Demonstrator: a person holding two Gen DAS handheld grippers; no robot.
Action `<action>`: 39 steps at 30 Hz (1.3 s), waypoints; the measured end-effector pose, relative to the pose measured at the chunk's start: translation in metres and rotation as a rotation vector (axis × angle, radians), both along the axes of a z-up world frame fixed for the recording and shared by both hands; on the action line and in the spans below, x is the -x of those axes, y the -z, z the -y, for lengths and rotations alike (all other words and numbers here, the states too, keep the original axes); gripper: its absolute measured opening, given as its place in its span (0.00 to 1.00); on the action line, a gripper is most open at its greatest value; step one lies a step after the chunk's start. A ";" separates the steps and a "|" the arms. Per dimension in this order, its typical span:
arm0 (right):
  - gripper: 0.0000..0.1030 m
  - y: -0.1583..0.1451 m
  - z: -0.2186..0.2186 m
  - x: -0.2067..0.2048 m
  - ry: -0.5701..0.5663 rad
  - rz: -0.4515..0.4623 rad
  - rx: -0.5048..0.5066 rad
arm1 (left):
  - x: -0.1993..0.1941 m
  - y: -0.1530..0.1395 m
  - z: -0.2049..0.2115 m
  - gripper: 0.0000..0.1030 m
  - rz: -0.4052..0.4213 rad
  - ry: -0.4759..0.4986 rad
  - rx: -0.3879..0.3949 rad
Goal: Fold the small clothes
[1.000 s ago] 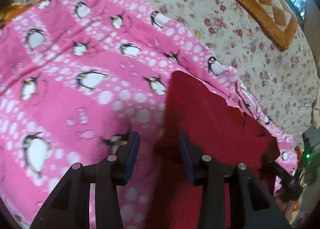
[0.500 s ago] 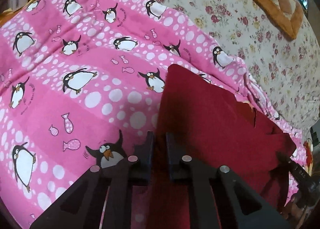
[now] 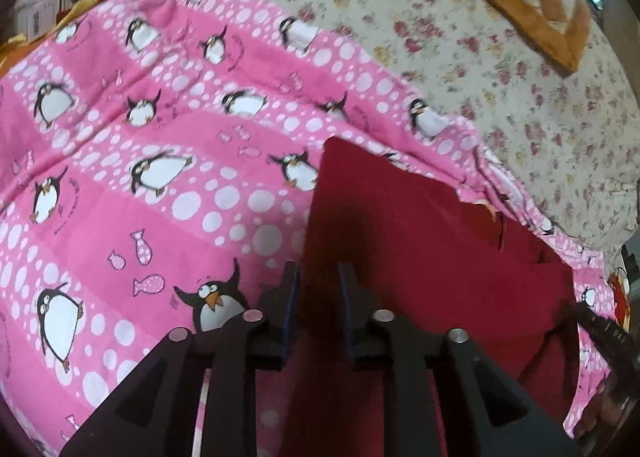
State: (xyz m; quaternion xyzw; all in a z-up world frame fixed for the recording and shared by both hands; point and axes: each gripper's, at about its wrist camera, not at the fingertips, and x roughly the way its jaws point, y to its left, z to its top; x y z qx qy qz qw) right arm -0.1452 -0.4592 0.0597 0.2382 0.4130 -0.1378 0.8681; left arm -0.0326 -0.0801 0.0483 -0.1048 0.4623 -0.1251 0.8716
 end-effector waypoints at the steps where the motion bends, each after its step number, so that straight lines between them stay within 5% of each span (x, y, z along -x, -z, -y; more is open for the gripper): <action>1: 0.23 -0.004 -0.002 0.000 -0.001 0.016 0.006 | 0.001 -0.002 0.002 0.05 0.012 0.004 -0.002; 5: 0.24 -0.004 -0.016 -0.015 -0.088 0.019 0.032 | 0.000 0.003 0.013 0.06 0.002 0.033 -0.032; 9: 0.23 0.029 -0.018 -0.043 -0.097 -0.098 0.100 | -0.003 0.009 0.018 0.06 -0.006 0.039 -0.084; 12: 0.08 0.048 0.004 -0.051 -0.041 -0.121 0.047 | -0.004 0.011 0.020 0.08 -0.007 0.043 -0.098; 15: 0.08 0.043 0.009 -0.046 -0.041 -0.110 0.004 | -0.003 0.010 0.020 0.08 -0.007 0.044 -0.101; 17: 0.16 0.033 0.005 -0.038 -0.065 -0.106 0.001 | -0.002 0.008 0.019 0.08 -0.009 0.044 -0.093; 19: 0.39 0.018 -0.002 -0.024 -0.099 -0.089 -0.019 | 0.001 0.005 0.017 0.08 -0.009 0.045 -0.072; 22: 0.59 -0.005 -0.012 0.008 -0.138 -0.063 -0.007 | 0.009 -0.001 0.013 0.08 -0.004 0.053 -0.028; 31: 0.59 -0.023 -0.052 0.108 -0.270 -0.066 -0.069 | 0.033 -0.009 0.017 0.10 0.024 0.128 -0.025; 39: 0.59 0.003 -0.090 0.138 -0.352 -0.105 -0.182 | 0.039 -0.011 0.010 0.12 0.017 0.120 -0.014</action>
